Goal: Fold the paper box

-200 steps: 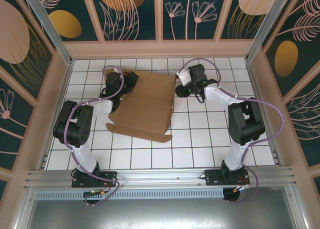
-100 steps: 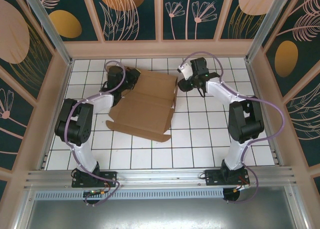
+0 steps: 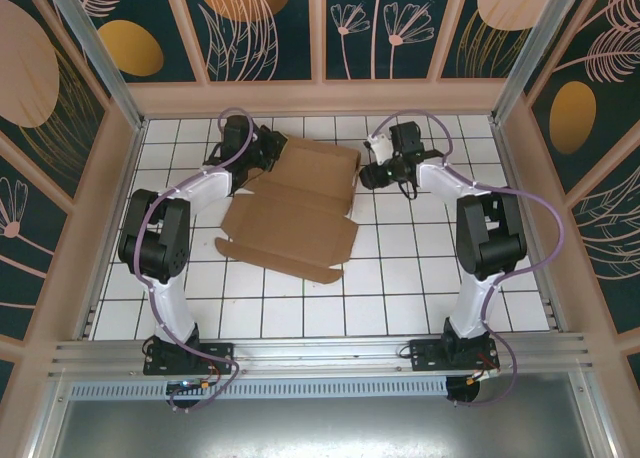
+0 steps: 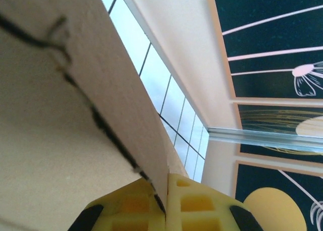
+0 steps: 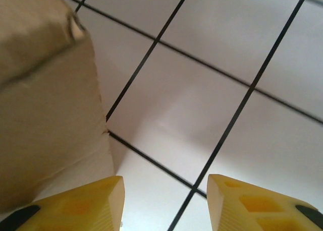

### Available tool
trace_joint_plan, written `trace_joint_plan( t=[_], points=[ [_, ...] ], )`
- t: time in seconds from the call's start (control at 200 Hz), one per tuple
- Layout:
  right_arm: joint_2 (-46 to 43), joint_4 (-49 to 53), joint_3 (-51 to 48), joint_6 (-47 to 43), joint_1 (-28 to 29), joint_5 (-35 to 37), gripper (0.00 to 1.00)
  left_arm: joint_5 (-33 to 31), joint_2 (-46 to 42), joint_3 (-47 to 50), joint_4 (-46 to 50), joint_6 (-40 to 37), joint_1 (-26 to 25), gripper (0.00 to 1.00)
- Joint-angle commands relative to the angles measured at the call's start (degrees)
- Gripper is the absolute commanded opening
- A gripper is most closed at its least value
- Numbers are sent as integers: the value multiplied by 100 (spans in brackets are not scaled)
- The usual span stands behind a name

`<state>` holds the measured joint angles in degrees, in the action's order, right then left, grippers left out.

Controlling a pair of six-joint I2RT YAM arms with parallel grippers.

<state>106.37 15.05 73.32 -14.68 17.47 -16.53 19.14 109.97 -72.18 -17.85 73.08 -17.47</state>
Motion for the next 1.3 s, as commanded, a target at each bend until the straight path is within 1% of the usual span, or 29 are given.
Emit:
trace_joint_plan(
  t=[0.0, 0.06, 0.115, 0.19, 0.235, 0.26, 0.325, 0.45, 0.56, 0.626, 0.646, 0.716, 0.751, 0.831, 0.946, 1.111, 1.176, 1.296],
  points=[
    [-559, -822, -637, 478, 188, 99, 50, 520, -88, 620, -1034, -13, -11, 0],
    [-866, -1351, -1114, 667, 253, 523, 51, 633, -166, 1012, -1778, -10, -1, 0],
    [-1197, -1903, -1562, 796, 336, 856, 51, 673, -239, 1295, -2227, -13, 3, 0],
    [-1591, -2558, -2173, 848, 480, 1155, 52, 728, -299, 1541, -2627, -79, 2, 0],
    [-1758, -2767, -2405, 888, 581, 1368, 52, 781, -331, 1613, -2897, -71, 9, 0],
    [-1835, -2847, -2501, 912, 633, 1507, 52, 808, -359, 1809, -3083, -49, 8, 0],
    [-2030, -2993, -2728, 1013, 733, 1645, 51, 824, -449, 2028, -3517, 3, 20, 0],
    [-2537, -3429, -3216, 1048, 930, 1624, 54, 785, -612, 2306, -4092, -30, 62, 0],
    [-2939, -3713, -3597, 959, 1189, 1713, 60, 748, -655, 2467, -4404, 34, 82, 0],
    [-3071, -3891, -3813, 915, 1346, 1968, 63, 741, -651, 2487, -4408, 48, 81, 0],
    [-3117, -3975, -3894, 899, 1350, 2026, 65, 738, -644, 2496, -4416, 50, 78, 0],
    [-3242, -4319, -4189, 788, 1705, 2303, 74, 723, -620, 2526, -4435, 88, 92, 0],
    [-3291, -4552, -4359, 727, 1845, 2431, 77, 726, -607, 2517, -4428, 94, 91, 0],
    [-3202, -4767, -4504, 740, 1988, 2739, 78, 762, -564, 2472, -4363, 104, 92, 0],
    [-2762, -4889, -4383, 748, 2045, 3146, 78, 756, -537, 2481, -4328, 128, 94, 0],
    [-2078, -5279, -4058, 741, 2060, 3747, 71, 766, -527, 2472, -4262, 154, 87, 0],
    [-1810, -5409, -3889, 713, 2054, 3830, 70, 758, -531, 2469, -4225, 194, 85, 0],
    [-1475, -5671, -3612, 617, 2053, 3728, 69, 756, -539, 2446, -4063, 230, 79, 0]
  ],
)
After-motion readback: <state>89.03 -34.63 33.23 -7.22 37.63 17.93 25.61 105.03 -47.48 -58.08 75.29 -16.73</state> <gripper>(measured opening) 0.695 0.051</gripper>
